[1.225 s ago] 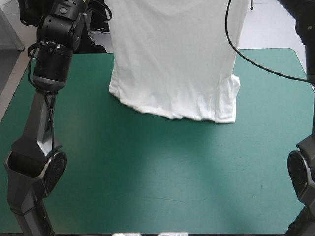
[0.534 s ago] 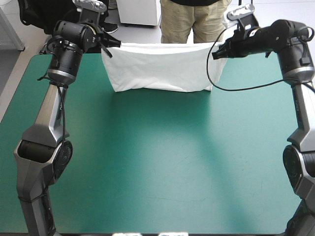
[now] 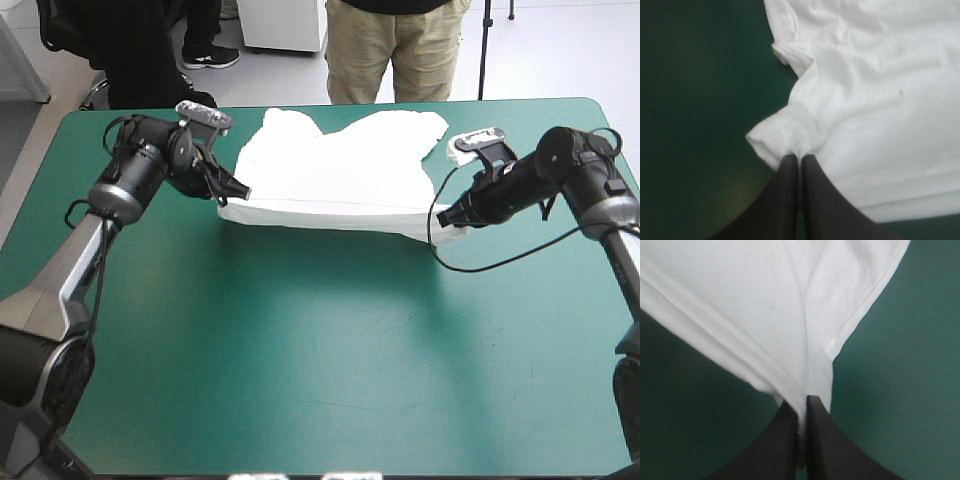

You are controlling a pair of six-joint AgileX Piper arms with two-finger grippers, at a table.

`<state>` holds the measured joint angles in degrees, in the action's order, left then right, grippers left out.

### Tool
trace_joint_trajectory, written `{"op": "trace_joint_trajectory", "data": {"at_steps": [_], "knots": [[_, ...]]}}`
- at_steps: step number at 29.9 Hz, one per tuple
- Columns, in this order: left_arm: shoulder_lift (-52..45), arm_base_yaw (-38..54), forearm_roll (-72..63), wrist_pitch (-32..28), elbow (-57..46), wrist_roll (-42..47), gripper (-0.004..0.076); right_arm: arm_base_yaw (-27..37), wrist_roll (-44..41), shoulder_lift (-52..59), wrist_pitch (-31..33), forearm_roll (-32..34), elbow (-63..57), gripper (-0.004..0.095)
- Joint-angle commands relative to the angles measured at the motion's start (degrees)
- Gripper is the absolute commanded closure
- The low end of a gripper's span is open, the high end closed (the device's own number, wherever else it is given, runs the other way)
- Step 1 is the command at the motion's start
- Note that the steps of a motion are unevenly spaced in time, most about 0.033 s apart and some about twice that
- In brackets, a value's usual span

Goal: Fold the cloth

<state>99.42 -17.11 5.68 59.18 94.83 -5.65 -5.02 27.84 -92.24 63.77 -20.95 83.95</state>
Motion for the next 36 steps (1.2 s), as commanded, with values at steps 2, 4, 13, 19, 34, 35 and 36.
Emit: {"op": "trace_joint_trajectory", "data": {"at_steps": [2, 4, 13, 19, 34, 35, 36], "knots": [[-12.6, 0.0, -2.5, -7.5, -12.7, 0.2, 0.0741, 0.3, 0.7, 7.8, -1.4, -2.0, -6.9, 0.0925], [-17.5, 0.0, -5.7, -9.7, -19.8, 0.2, 0.0741, 0.3, 0.7, 10.4, -1.2, -2.3, -11.1, 0.0925], [-33.7, 0.0, -11.0, -8.9, -39.8, -0.5, 0.0741, 0.3, -2.2, 22.8, 4.8, 0.2, -26.8, 0.0924], [-42.3, 0.0, -13.9, -4.8, -49.4, 0.2, 0.0741, 0.3, -6.1, 31.2, 7.8, 2.9, -35.0, 0.0925], [-50.3, 0.0, -20.1, -2.0, -60.4, -0.4, 0.0741, 0.3, -7.8, 40.0, 6.6, -2.4, -48.7, 0.0925], [-50.2, 0.0, -20.1, -2.0, -60.4, -0.4, 0.0741, 0.3, -7.8, 40.0, 6.6, -3.0, -48.9, 0.0925], [-50.2, 0.0, -20.1, -2.0, -60.4, -0.4, 0.0741, 0.3, -7.7, 40.0, 6.6, -3.3, -49.1, 0.0925]]}}
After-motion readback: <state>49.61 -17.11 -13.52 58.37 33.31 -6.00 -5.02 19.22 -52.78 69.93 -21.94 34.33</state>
